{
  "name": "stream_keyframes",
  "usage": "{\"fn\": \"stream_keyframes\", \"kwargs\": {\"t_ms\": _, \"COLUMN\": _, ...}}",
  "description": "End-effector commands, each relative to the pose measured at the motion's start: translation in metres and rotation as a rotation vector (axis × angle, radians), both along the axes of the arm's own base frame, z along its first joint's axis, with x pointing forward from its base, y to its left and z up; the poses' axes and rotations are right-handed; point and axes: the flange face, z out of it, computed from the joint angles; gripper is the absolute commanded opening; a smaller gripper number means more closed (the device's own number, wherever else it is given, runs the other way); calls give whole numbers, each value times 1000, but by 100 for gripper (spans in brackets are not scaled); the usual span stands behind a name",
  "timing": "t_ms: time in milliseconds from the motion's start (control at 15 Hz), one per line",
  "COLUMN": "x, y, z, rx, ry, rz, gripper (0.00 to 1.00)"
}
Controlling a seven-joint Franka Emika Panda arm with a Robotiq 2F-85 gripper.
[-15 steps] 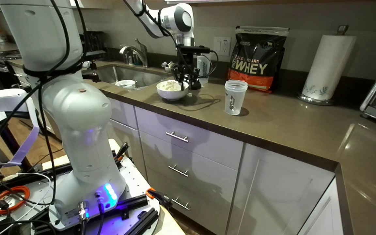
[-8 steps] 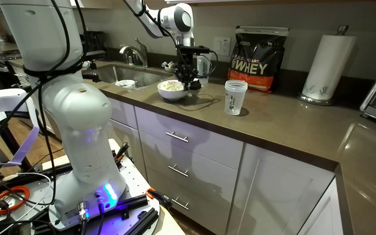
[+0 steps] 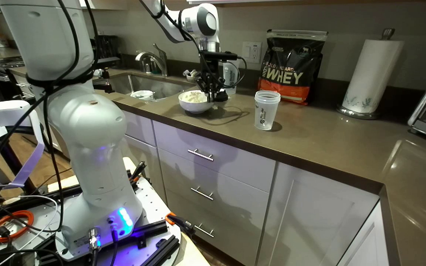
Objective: Use the clear spoon to scoop some whey powder from the bowl, then pour the powder into the cup, and return the spoon to the bowl
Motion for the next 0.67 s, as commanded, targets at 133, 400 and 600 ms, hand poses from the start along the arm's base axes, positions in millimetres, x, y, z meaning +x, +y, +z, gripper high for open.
{"fn": "stream_keyframes", "kwargs": {"t_ms": 133, "x": 1, "y": 2, "z": 5, "rx": 14, "ry": -9, "rz": 11, "gripper": 29}}
{"fn": "stream_keyframes", "kwargs": {"t_ms": 400, "x": 0, "y": 3, "z": 5, "rx": 16, "ry": -10, "rz": 15, "gripper": 1}}
{"fn": "stream_keyframes", "kwargs": {"t_ms": 600, "x": -1, "y": 4, "z": 6, "rx": 15, "ry": -12, "rz": 18, "gripper": 0}}
